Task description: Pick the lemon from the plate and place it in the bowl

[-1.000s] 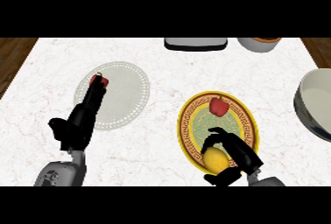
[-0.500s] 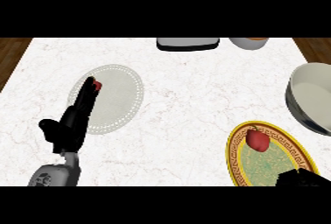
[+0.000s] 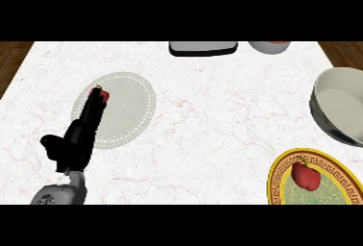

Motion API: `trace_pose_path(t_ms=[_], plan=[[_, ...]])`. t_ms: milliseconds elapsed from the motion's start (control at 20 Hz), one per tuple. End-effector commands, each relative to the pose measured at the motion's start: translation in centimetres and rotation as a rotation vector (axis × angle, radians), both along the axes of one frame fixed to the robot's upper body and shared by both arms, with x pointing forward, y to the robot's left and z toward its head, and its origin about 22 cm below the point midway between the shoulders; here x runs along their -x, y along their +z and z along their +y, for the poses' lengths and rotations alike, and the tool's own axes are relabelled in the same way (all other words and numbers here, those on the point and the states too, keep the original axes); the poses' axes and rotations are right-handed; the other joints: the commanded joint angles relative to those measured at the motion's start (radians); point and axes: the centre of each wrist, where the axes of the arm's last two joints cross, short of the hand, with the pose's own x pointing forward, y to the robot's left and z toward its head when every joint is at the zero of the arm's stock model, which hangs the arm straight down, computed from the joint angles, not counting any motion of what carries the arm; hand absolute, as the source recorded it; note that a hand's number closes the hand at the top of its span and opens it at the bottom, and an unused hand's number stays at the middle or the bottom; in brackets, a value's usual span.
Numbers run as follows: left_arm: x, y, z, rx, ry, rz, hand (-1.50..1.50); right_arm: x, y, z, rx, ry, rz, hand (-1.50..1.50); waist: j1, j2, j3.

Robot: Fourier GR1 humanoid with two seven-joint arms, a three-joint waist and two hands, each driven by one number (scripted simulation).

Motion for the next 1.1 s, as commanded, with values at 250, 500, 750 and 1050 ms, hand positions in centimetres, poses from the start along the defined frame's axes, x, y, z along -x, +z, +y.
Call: trace_pose_path(t_ms=[250, 500, 750, 1050], plan=[[0.5, -0.5, 0.0, 0.002, 0.023, 0.008, 0.0, -0.2, 8.9, -3.8, -0.222, 0.118, -0.238, 1.5, -0.019, -0.002, -0.003], [0.5, -0.5, 0.1, -0.005, 0.013, 0.01, 0.0, 0.4, 13.2, -5.5, -0.175, 0.051, -0.251, 1.5, -0.019, -0.002, -0.004], [-0.5, 0.4, 0.6, -0.002, -0.004, -0.003, 0.0, 0.5, 16.8, -6.4, -0.189, -0.031, -0.272, 1.5, 0.004, 0.005, -0.004], [-0.3, 1.0, -1.6, 0.002, -0.037, -0.004, 0.0, -0.2, 19.8, -6.8, -0.163, -0.132, -0.244, 1.5, 0.044, 0.011, -0.003]])
